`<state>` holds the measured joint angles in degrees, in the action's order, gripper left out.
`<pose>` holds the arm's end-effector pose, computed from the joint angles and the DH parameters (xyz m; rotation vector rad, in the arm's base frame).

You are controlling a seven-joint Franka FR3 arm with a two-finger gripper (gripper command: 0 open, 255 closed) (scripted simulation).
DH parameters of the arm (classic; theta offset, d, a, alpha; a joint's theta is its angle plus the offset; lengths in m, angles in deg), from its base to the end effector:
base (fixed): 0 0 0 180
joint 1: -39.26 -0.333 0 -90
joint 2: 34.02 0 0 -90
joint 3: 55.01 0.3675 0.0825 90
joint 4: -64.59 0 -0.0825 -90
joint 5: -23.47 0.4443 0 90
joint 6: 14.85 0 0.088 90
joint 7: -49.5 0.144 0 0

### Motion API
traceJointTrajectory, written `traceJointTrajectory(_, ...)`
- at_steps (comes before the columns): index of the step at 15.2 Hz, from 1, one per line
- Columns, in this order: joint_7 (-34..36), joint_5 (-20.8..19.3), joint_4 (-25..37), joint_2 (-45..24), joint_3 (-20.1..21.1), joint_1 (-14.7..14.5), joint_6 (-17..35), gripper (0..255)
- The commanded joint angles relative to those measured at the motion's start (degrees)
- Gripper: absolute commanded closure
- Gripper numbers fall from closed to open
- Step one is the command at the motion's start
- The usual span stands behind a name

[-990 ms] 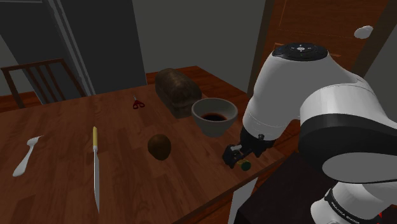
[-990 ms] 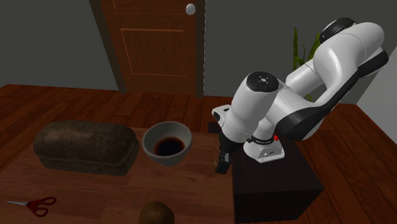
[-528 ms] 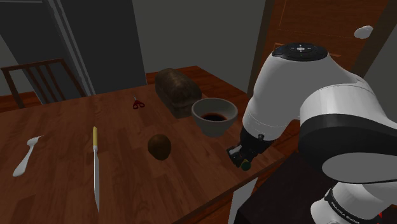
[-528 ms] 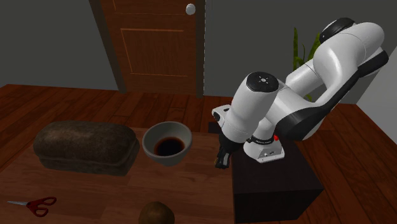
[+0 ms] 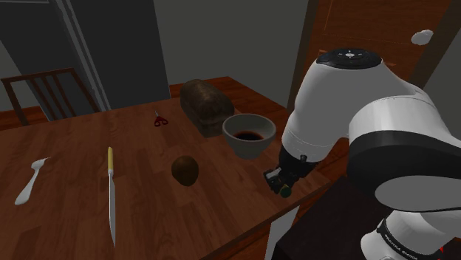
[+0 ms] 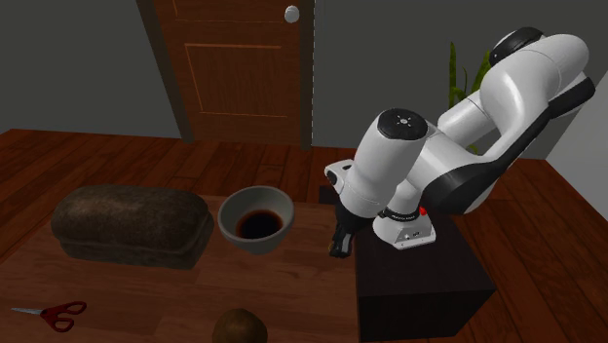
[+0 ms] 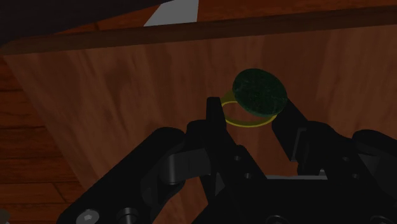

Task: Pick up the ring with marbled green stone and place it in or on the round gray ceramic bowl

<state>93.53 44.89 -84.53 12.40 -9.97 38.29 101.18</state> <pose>0.2640 0.2981 0.4171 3.0093 -0.4234 0.3072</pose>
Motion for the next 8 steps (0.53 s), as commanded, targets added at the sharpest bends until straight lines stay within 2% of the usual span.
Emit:
traceJointTrajectory(1,-0.2,-0.4,0.9,0.3,-0.7,0.0,-1.3,255)
traceJointTrajectory(8,-0.7,-2.1,5.2,1.4,-3.3,0.3,-6.7,255)
